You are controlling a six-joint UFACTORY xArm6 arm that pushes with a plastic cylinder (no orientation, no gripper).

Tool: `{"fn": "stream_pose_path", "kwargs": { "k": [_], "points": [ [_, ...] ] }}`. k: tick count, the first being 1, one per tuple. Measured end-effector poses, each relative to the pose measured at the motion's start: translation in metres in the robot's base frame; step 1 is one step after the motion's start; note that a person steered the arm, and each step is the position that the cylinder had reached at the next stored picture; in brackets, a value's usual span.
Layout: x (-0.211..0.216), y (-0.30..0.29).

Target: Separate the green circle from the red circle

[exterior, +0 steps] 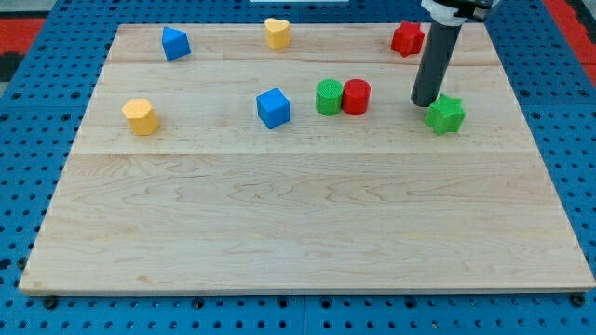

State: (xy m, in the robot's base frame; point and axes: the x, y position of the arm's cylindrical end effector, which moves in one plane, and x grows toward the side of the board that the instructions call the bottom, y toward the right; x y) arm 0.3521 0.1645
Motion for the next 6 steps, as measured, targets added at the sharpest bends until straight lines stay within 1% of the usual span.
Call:
{"fn": "stream_pose_path", "kwargs": {
  "k": [1, 2, 3, 5, 6],
  "points": [
    [-0.024, -0.017],
    [-0.035, -0.064],
    [-0.034, -0.099],
    [-0.034, -0.102],
    [-0.025, -0.126]
  ]
}}
